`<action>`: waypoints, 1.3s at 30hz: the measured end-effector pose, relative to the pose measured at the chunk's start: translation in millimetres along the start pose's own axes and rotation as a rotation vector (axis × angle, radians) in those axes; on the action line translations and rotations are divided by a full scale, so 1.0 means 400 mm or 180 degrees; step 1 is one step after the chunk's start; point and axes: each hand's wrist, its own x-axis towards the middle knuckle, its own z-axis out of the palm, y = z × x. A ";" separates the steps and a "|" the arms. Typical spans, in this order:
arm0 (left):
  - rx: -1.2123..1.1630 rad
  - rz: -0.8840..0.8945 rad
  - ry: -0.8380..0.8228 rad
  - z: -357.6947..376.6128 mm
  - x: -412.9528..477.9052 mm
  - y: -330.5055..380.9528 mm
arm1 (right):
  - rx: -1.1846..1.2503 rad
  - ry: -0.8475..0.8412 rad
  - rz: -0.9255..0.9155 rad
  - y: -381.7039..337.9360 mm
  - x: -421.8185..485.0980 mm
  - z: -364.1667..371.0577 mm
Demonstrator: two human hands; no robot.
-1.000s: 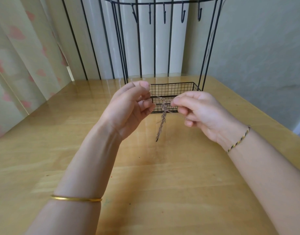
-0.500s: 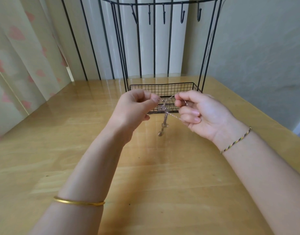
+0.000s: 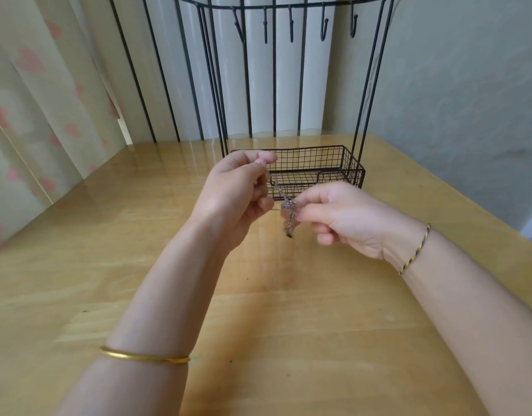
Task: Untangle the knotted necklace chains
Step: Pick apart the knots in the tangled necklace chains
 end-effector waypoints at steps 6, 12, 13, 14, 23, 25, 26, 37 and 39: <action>0.0357 0.0042 -0.0137 0.002 0.002 -0.005 | 0.0325 -0.0782 0.0610 0.025 0.004 0.018; 0.0706 0.0060 -0.0120 -0.007 0.002 0.001 | 0.0598 -0.0854 0.0582 0.026 0.006 -0.007; 0.0804 0.0064 -0.0086 -0.011 0.003 0.002 | 0.0628 -0.0686 0.0515 0.026 0.009 -0.012; 0.0917 0.0055 -0.0057 -0.016 0.005 0.001 | 0.0662 -0.0493 0.0431 0.025 0.012 -0.017; 0.1928 -0.0167 -0.0536 -0.029 0.007 -0.015 | 0.0884 0.0044 -0.0042 0.010 0.013 -0.025; 0.2002 -0.0157 -0.0589 -0.028 0.008 -0.020 | 0.0908 0.0077 -0.0087 0.008 0.013 -0.020; 0.1972 -0.0151 -0.0602 -0.027 0.008 -0.023 | 0.0924 0.0084 -0.0119 0.006 0.012 -0.018; 0.0604 -0.0101 -0.0381 -0.022 0.011 -0.015 | 0.0157 -0.0074 -0.0438 -0.024 -0.011 -0.027; 0.0609 -0.0006 -0.0286 -0.020 0.012 -0.016 | -0.0282 0.0201 -0.0500 -0.022 -0.010 -0.030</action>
